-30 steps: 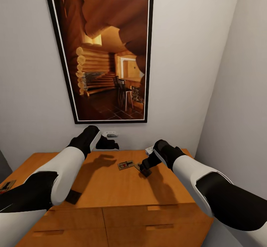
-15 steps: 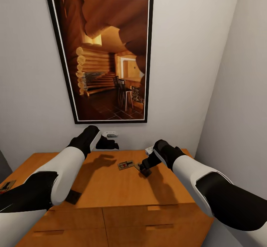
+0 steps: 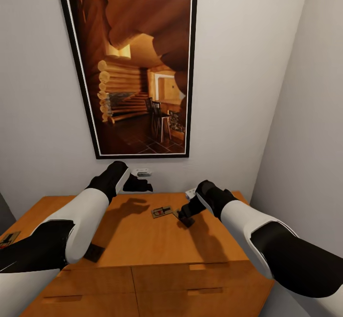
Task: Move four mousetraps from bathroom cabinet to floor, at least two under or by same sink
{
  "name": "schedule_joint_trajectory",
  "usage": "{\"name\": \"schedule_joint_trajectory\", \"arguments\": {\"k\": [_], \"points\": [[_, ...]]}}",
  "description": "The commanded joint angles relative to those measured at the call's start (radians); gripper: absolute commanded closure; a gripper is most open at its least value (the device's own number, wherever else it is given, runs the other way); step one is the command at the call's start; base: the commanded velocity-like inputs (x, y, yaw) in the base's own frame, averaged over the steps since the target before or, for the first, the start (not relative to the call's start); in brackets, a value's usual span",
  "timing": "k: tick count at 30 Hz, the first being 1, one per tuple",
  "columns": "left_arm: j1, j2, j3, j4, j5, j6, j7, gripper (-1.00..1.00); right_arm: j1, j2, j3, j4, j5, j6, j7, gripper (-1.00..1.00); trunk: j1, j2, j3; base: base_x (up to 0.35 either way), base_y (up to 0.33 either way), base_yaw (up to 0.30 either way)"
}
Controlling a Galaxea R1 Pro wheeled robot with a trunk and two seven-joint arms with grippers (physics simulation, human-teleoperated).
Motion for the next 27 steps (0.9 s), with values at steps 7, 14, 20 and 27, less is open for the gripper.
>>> {"name": "schedule_joint_trajectory", "arguments": {"k": [7,14,20,27], "points": [[-0.001,0.0,0.002,-0.001,-0.007,0.004,-0.006,-1.0,0.002,0.002,0.006,0.022,0.004,-0.026,0.005,-1.0,0.0,-0.001,-0.001,0.0,0.0,0.0],[-0.001,0.0,0.002,0.0,-0.007,0.004,-0.006,-1.0,0.002,0.003,0.006,0.029,0.005,-0.033,0.005,-1.0,0.0,-0.001,-0.001,0.0,0.0,0.0],[-0.001,0.0,0.002,0.0,-0.007,0.004,-0.006,-1.0,0.002,0.003,0.005,0.03,0.003,-0.035,0.005,-1.0,0.0,-0.001,-0.001,0.0,0.0,0.0],[-0.001,0.0,0.002,0.0,-0.007,0.003,-0.006,-1.0,0.002,0.001,0.005,0.031,0.004,-0.034,0.006,-1.0,0.0,-0.001,-0.001,0.0,0.0,0.0]]}}
